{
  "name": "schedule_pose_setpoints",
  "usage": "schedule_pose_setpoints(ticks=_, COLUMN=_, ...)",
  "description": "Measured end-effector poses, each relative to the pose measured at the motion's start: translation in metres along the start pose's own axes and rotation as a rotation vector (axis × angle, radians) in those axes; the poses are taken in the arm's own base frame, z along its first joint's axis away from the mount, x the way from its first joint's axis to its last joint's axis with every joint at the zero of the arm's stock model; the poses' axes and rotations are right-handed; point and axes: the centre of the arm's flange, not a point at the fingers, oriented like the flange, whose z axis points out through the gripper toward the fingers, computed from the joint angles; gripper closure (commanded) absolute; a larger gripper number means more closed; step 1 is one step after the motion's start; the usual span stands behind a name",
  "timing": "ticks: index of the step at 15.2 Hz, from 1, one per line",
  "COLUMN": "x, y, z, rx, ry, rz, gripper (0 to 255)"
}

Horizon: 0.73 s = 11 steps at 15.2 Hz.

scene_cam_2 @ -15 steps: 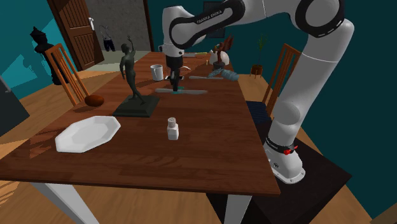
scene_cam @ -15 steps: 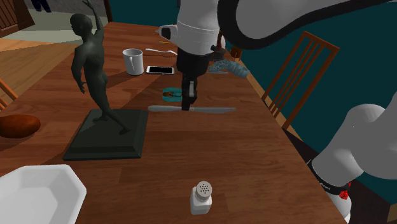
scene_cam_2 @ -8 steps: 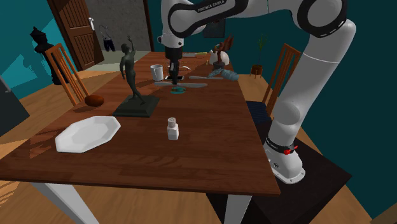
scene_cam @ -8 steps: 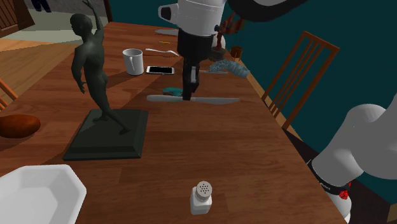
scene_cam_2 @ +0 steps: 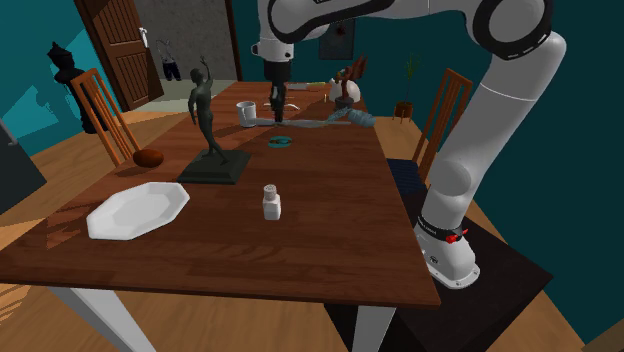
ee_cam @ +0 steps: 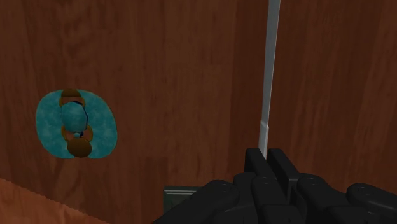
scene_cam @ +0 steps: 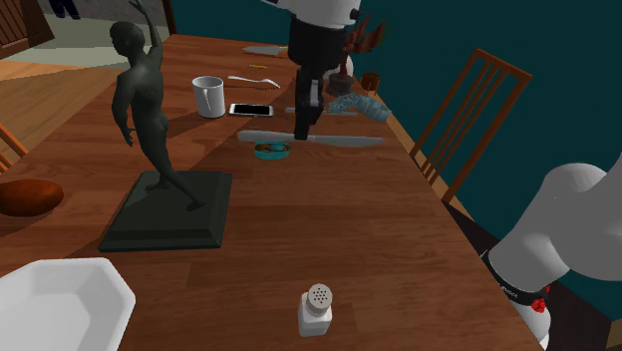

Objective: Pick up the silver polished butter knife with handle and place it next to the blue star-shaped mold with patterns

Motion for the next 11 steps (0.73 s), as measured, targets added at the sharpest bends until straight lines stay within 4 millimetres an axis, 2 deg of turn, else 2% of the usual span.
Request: schedule_pose_setpoints(ticks=11, x=-0.113, y=0.082, z=-0.007, rx=0.000, ry=0.000, rz=0.001, gripper=255)
